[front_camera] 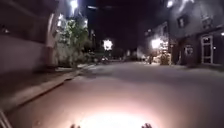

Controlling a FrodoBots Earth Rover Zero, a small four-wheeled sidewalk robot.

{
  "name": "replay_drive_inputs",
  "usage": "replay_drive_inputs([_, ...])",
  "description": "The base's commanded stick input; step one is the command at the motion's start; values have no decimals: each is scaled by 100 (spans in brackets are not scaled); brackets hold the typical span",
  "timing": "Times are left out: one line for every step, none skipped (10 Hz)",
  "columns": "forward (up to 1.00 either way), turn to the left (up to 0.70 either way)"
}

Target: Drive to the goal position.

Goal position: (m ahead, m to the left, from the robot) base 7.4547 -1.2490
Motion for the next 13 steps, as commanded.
replay_drive_inputs([85,0])
replay_drive_inputs([85,0])
replay_drive_inputs([85,0])
replay_drive_inputs([85,0])
replay_drive_inputs([85,-3])
replay_drive_inputs([85,-21])
replay_drive_inputs([85,-34])
replay_drive_inputs([85,-34])
replay_drive_inputs([85,-25])
replay_drive_inputs([85,0])
replay_drive_inputs([85,0])
replay_drive_inputs([85,0])
replay_drive_inputs([85,0])
